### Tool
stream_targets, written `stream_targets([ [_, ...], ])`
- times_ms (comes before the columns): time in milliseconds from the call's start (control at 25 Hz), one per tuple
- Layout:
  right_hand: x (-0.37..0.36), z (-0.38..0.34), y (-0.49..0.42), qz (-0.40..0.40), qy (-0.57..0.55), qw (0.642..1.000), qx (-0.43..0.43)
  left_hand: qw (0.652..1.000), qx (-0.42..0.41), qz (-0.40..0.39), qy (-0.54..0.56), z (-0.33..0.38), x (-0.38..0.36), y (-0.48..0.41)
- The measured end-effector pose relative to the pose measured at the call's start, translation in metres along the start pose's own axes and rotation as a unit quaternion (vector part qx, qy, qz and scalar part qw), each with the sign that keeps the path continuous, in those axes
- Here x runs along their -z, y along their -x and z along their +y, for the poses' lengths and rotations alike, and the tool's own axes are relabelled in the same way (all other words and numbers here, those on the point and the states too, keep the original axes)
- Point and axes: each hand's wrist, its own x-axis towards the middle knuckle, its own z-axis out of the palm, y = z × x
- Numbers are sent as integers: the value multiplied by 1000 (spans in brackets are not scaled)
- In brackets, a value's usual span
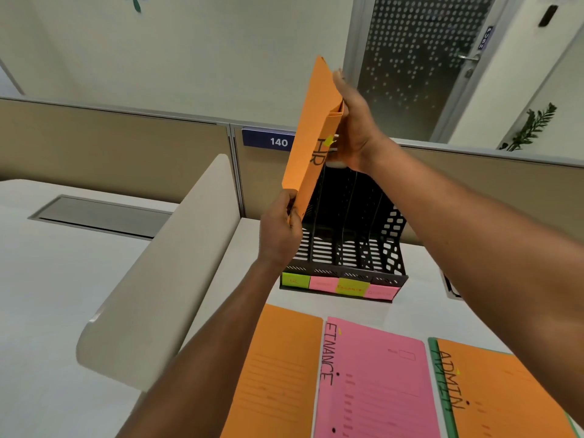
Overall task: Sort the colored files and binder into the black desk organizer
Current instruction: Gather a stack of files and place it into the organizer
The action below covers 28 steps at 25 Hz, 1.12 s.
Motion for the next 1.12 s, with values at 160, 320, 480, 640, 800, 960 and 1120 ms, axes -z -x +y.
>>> stream_targets([
  [160,5,-1,10,10,-26,1000,8,999,-24,35,-4,1,-18,14],
  [320,18,5,33,48,-98,994,19,997,-65,46,-21,16,-37,38],
  [480,26,14,62,86,-116,989,32,993,-89,20,-71,31,-50,41],
  [640,42,13,82,106,-108,987,49,988,-126,11,-87,38,-53,45],
  [800,47,12,82,96,-94,989,60,987,-137,10,-89,38,-49,43],
  [960,38,11,67,54,-59,996,48,996,-85,-9,-35,26,-37,27],
  [1120,26,16,42,22,-4,999,30,991,57,-69,101,-4,-21,-1],
])
